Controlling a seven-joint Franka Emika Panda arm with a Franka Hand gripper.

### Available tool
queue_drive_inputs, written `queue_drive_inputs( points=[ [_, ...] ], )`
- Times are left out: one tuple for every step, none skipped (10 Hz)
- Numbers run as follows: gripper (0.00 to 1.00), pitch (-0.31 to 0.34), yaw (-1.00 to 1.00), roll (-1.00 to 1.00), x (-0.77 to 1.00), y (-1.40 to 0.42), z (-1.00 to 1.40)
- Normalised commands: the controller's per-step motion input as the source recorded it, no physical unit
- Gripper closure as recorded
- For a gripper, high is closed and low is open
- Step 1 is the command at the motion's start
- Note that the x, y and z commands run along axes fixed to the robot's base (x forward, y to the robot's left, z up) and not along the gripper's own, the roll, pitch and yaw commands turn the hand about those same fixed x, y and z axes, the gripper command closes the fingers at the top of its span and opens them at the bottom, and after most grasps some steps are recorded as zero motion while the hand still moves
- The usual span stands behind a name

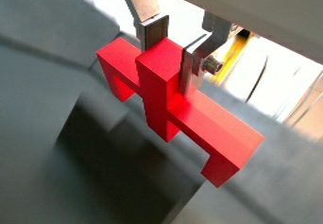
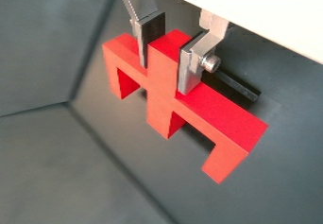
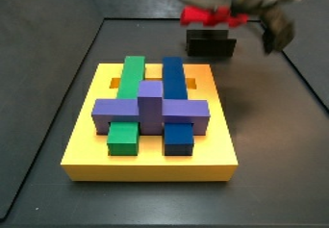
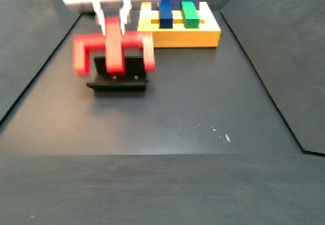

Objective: Pick up the red object. Move up. Place the red object on the fixture. Regrasp the red object. Move to above the board. Insert the red object.
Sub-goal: Move to above the board.

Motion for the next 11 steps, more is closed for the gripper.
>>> queue_drive_inputs(
  points=[
    [1.0, -0.034, 0.03, -0.1, -0.03, -0.03, 1.4],
    [1.0, -0.041, 0.01, -0.06, -0.03, -0.02, 1.4],
    [1.0, -0.019, -0.01, -0.03, -0.03, -0.04, 1.4],
    [1.0, -0.001, -0.02, -0.01, -0.03, -0.03, 1.4],
    [1.0, 0.005, -0.02, -0.01, -0.01, -0.02, 0.91],
    [1.0, 0.048, -0.02, 0.01, 0.02, -0.02, 0.27],
    [1.0, 0.022, -0.05, -1.0, -0.98, -1.4, 0.25],
    [1.0, 0.011, -0.04, -1.0, -1.0, -1.4, 0.28],
    [1.0, -0.008, -0.04, -1.0, -1.09, -1.4, 0.28],
    [1.0, -0.015, -0.03, -1.0, -1.12, -1.4, 0.26],
    [1.0, -0.016, -0.03, -1.0, -1.13, -1.4, 0.27]
  ],
)
